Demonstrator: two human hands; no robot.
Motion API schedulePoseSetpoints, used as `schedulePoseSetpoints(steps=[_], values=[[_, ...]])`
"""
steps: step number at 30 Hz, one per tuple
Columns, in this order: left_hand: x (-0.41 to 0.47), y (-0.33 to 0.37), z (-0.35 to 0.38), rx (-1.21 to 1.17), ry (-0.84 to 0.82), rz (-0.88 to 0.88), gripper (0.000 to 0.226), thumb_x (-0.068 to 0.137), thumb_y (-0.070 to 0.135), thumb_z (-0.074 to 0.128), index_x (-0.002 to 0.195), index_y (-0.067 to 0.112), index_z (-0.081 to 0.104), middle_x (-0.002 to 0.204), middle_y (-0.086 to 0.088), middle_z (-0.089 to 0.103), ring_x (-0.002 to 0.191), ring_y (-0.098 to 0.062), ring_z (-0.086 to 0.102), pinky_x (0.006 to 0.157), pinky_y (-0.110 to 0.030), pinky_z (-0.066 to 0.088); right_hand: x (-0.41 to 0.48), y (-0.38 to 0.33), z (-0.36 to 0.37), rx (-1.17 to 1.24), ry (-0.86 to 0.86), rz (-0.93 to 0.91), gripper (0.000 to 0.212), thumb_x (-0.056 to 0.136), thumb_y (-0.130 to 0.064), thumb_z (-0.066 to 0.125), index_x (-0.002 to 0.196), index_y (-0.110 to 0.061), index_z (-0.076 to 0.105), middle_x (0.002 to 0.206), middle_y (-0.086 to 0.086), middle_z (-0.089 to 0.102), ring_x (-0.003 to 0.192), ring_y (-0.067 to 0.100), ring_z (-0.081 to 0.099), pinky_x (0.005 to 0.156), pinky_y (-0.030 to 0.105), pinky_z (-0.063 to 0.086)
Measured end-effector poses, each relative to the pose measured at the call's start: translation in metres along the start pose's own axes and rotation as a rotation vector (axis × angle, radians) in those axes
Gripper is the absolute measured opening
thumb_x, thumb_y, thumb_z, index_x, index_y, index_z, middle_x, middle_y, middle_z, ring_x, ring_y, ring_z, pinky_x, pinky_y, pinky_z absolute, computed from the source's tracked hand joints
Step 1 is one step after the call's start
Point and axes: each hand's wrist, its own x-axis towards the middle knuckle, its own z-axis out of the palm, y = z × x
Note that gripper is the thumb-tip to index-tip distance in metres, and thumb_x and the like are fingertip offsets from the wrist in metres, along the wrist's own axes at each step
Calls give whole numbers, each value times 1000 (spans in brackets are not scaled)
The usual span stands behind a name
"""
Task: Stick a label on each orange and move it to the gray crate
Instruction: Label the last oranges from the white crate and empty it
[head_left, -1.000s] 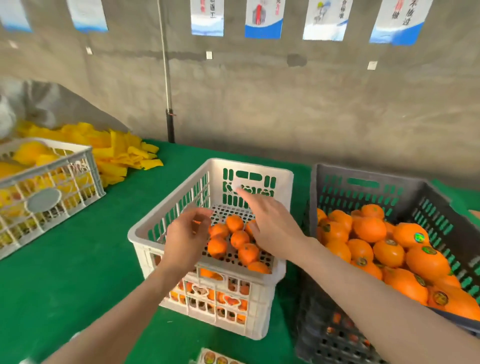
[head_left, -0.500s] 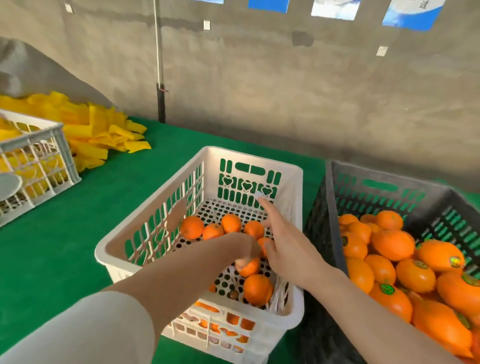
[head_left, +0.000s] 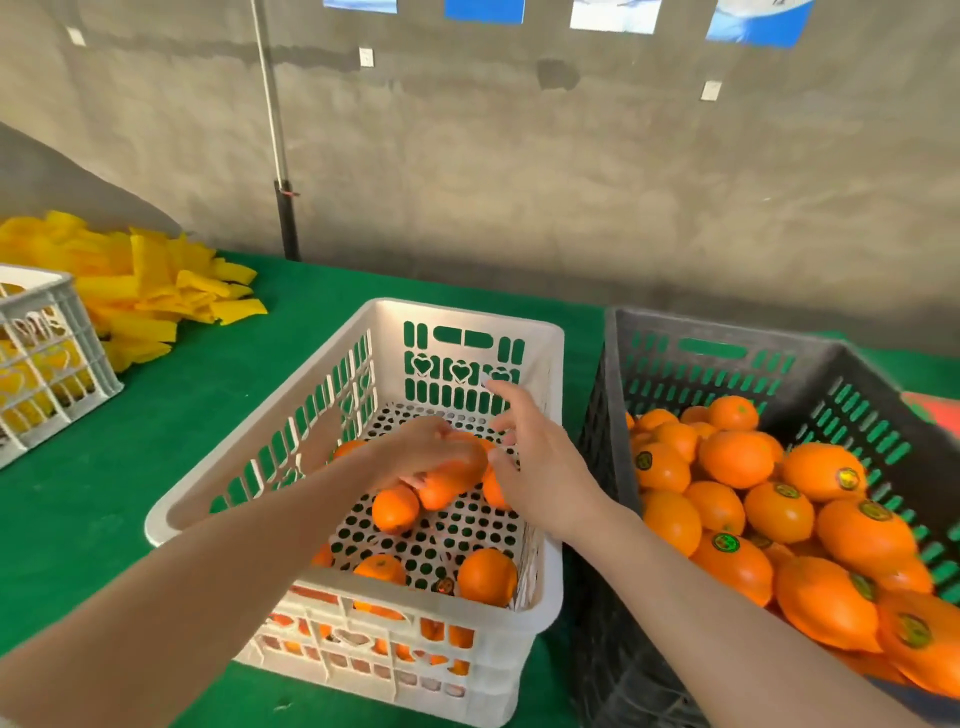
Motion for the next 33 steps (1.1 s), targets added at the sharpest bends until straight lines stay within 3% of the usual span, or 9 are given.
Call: schedulePoseSetpoints(steps=[2,4,7,10,14,18,22,30,33], values=[[-14,-4,-11,-445,-30,-2,52,88,23,65,133,13,43,131,-14,48,107,-33,58,75,-35,57,1,-1,-4,106,103,23,45,94,-12,53,130,-33,38,120,-6,54,106,5,51,91,19,41],[-28,-13,-15,-835,-111,47,66,75,18,72,133,13,40,129,-18,47,110,-38,57,78,-41,58,0,-5,-11,215,199,49,23,92,-14,57,106,-31,49,103,-14,56,93,-4,52,81,8,41],[-56,-14,-10,-1061,-225,162,72,63,10,69,130,15,42,132,-20,45,116,-42,53,77,-45,58,-6,-12,-26,476,214,135,11,91,-16,61,89,-27,61,93,-12,61,92,1,57,85,16,45],[-82,-6,-1,-1123,-277,234,67,64,5,58,130,6,46,130,-22,52,112,-38,55,74,-45,57,-22,-23,-36,701,104,197,9,90,-16,62,95,-19,68,102,-3,68,102,14,61,94,35,49],[-106,3,14,-1122,-334,327,60,71,15,59,129,1,51,120,-22,61,101,-31,63,77,-43,56,-48,-37,-40,712,58,135,8,89,-13,64,92,-12,71,105,0,69,102,17,63,92,33,50],[-123,12,32,-1069,-280,376,39,72,24,68,108,10,69,108,-16,70,89,-24,70,72,-37,58,-68,-40,-47,703,100,97,7,90,-13,63,88,-14,70,107,1,68,103,16,62,90,31,52],[-136,16,50,-1101,-289,437,78,58,23,80,127,2,50,111,-19,68,94,-27,69,74,-36,57,-84,-40,-52,563,181,-11,12,88,-12,64,80,-20,66,102,-1,64,101,9,58,93,34,49],[-147,18,76,-1083,-309,505,51,81,19,50,127,0,50,108,-18,68,95,-29,68,72,-37,57,-113,-34,-54,275,430,-237,8,83,-16,68,85,-15,60,101,-6,59,102,3,53,86,34,49],[-147,17,80,-1060,-277,466,56,79,20,48,131,0,48,113,-23,64,94,-31,66,74,-40,57,-123,-31,-55,329,424,-150,32,80,-28,70,107,-28,52,107,-14,55,103,0,53,85,28,50]])
